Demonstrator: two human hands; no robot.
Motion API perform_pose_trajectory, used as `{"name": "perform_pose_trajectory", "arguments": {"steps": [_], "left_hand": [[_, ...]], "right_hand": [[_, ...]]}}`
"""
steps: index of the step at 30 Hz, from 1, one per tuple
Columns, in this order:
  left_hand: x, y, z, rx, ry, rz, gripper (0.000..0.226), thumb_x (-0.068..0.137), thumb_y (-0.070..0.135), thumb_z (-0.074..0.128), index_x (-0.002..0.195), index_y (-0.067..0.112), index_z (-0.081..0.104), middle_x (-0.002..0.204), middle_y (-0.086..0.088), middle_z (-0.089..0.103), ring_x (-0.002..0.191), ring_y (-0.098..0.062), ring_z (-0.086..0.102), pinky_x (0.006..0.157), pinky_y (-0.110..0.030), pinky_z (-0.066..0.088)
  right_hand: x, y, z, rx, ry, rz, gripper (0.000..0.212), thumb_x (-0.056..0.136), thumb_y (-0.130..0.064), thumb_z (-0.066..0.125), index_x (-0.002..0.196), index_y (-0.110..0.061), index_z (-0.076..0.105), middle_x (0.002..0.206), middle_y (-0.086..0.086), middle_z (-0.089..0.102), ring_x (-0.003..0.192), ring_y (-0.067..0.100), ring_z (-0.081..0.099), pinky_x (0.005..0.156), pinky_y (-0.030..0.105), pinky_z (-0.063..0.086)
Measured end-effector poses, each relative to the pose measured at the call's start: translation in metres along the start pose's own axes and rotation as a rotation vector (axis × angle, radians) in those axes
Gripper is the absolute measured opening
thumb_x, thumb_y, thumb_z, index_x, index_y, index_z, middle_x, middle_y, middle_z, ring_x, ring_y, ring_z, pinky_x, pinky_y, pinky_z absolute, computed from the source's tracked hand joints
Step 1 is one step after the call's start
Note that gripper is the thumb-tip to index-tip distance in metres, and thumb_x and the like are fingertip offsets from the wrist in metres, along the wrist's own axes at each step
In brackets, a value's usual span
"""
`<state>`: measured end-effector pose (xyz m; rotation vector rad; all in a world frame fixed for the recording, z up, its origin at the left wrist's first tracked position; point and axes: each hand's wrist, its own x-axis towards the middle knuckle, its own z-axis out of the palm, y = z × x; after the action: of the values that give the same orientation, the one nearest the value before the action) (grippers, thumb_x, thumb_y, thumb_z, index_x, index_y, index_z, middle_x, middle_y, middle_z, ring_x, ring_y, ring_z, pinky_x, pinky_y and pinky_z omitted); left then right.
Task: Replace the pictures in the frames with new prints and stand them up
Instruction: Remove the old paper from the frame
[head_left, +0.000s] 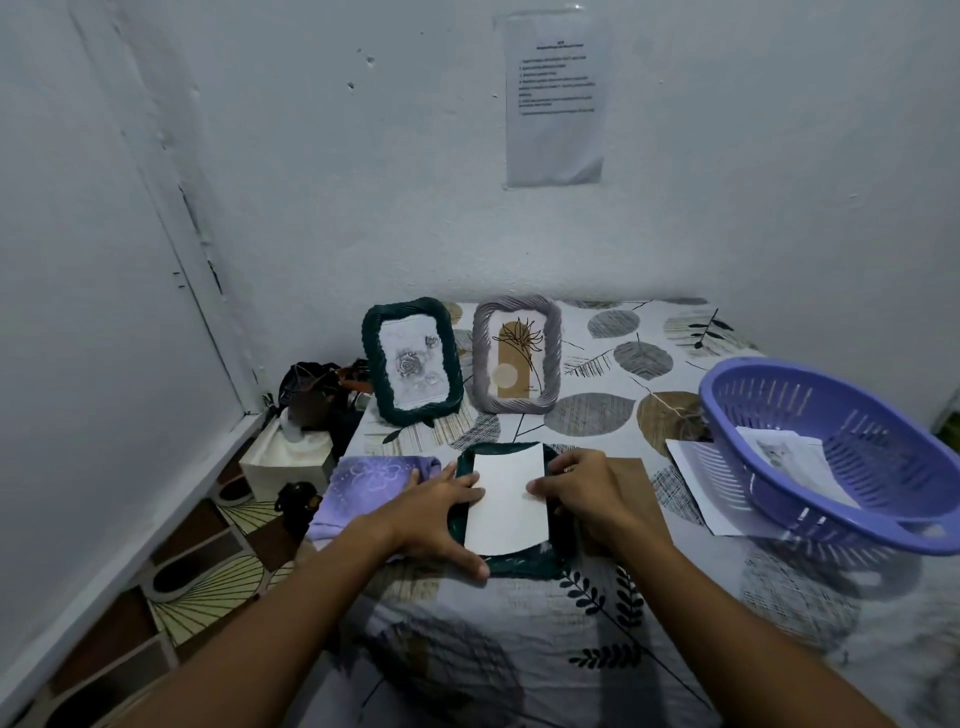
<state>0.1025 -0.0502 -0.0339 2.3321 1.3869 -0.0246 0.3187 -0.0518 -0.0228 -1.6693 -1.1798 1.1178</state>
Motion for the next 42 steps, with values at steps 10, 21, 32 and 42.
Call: {"name": "perform_pose_trajectory", "arguments": {"steps": [10, 21, 32, 42], "left_hand": [[-0.001, 0.0, 0.002, -0.043, 0.028, -0.024, 0.114, 0.06, 0.064, 0.079, 0.152, 0.024, 0.025, 0.161, 0.01, 0.008, 0.148, -0.013, -0.003, 0.119, -0.052, -0.006], [-0.001, 0.026, -0.013, -0.208, 0.278, -0.008, 0.087, 0.069, 0.075, 0.062, 0.131, 0.014, 0.055, 0.137, -0.007, 0.055, 0.126, -0.022, 0.049, 0.113, -0.038, 0.024], [0.058, 0.135, -0.037, -1.26, 0.439, -0.173, 0.024, 0.083, -0.012, 0.063, 0.103, -0.002, 0.059, 0.092, -0.014, 0.068, 0.074, -0.022, 0.069, 0.055, -0.027, 0.058], [0.133, 0.187, 0.011, -1.103, 0.348, -0.355, 0.024, 0.082, -0.007, 0.067, 0.103, 0.003, 0.061, 0.097, -0.013, 0.066, 0.076, -0.025, 0.068, 0.059, -0.034, 0.059]], "right_hand": [[0.013, 0.008, -0.001, -0.414, 0.05, -0.08, 0.007, 0.072, -0.009, 0.076, 0.073, -0.007, 0.069, 0.078, 0.011, 0.069, 0.075, 0.025, 0.064, 0.063, 0.03, 0.049], [0.006, -0.004, -0.03, 0.096, -0.156, 0.061, 0.009, 0.08, 0.0, 0.072, 0.075, -0.002, 0.064, 0.051, 0.008, 0.053, 0.036, 0.01, 0.043, 0.038, 0.019, 0.032], [-0.015, -0.034, -0.153, -0.272, 0.165, -0.265, 0.013, 0.085, -0.017, 0.069, 0.091, -0.005, 0.072, 0.079, 0.005, 0.07, 0.06, 0.008, 0.059, 0.053, 0.02, 0.047], [-0.022, -0.002, -0.214, -0.6, 0.081, -0.089, 0.043, 0.08, -0.014, 0.073, 0.122, -0.014, 0.062, 0.111, 0.006, 0.065, 0.088, 0.018, 0.064, 0.084, 0.037, 0.056]]}}
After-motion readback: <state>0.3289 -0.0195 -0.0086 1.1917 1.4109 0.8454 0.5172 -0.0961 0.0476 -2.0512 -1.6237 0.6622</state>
